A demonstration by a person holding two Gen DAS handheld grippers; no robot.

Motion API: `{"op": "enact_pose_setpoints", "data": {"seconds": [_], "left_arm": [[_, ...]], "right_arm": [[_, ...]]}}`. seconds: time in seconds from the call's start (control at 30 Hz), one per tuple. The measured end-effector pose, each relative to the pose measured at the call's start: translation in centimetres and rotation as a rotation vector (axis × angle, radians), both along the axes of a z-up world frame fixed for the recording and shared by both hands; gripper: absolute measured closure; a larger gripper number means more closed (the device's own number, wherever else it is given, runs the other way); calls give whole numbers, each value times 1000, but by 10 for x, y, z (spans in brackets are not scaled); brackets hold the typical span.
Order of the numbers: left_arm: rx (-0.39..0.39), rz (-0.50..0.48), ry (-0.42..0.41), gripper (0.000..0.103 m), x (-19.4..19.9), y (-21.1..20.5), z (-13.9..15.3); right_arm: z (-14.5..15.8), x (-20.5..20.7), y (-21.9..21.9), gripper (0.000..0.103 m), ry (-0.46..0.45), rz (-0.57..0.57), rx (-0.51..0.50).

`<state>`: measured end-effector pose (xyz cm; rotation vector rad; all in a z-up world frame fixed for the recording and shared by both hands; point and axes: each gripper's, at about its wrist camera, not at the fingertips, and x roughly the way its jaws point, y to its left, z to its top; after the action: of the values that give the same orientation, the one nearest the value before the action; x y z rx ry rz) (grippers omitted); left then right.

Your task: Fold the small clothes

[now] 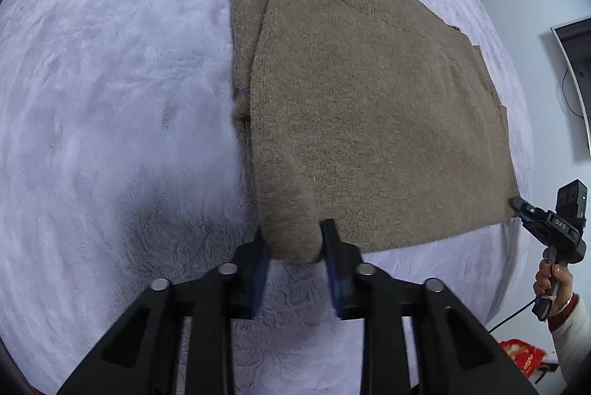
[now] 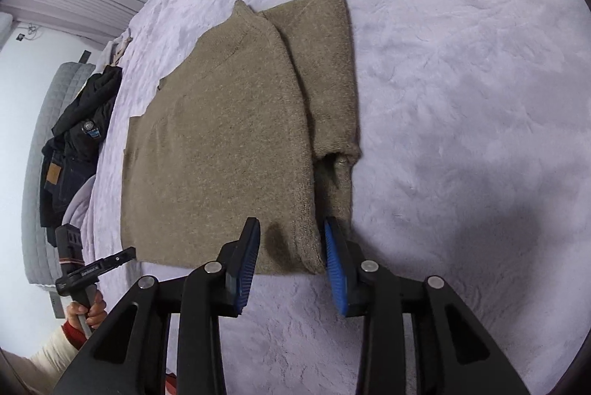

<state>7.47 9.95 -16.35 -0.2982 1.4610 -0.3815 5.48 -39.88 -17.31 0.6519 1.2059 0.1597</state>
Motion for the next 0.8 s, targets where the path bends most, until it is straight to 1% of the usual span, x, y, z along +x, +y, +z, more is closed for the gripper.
{"op": "enact_pose_setpoints", "data": {"seconds": [0.03,0.1,0.17,0.27,0.3,0.37,0.5,0.53,0.57,0.6,0.67,0.73,0.8], "left_arm": [[-3,3,-9,77,2,1,3],[17,-12,-39,77,0,3,7],[35,-20,-29,77,-8,6,-1],[46,6,-18,78,-18,16,-14],[53,20,-20,78,-21,19,-15],[66,56,-26,78,-29,26,-11],[153,69,-32,77,-37,31,-4],[170,71,-35,69,-38,30,-1],[191,74,-39,58,-38,28,2],[196,86,-53,37,-39,27,6],[183,110,-94,35,-39,26,16],[159,132,-102,35,-37,26,20],[157,142,-99,35,-36,24,20]], "right_arm": [[0,2,2,96,11,18,6],[8,1,4,97,5,44,-30],[9,-7,2,97,6,57,-66],[-18,-12,-11,97,62,25,-35],[-25,-13,-12,97,59,23,-27],[-29,-12,-9,97,53,25,-39],[-23,-14,-7,97,52,17,-44],[-20,-15,-7,96,54,6,-47],[-16,-16,-6,94,53,-2,-49],[-11,-17,-5,94,58,-7,-63],[-1,-18,1,92,61,-17,-112],[14,-20,10,90,54,-15,-177],[30,-22,22,84,31,4,-233]]}}
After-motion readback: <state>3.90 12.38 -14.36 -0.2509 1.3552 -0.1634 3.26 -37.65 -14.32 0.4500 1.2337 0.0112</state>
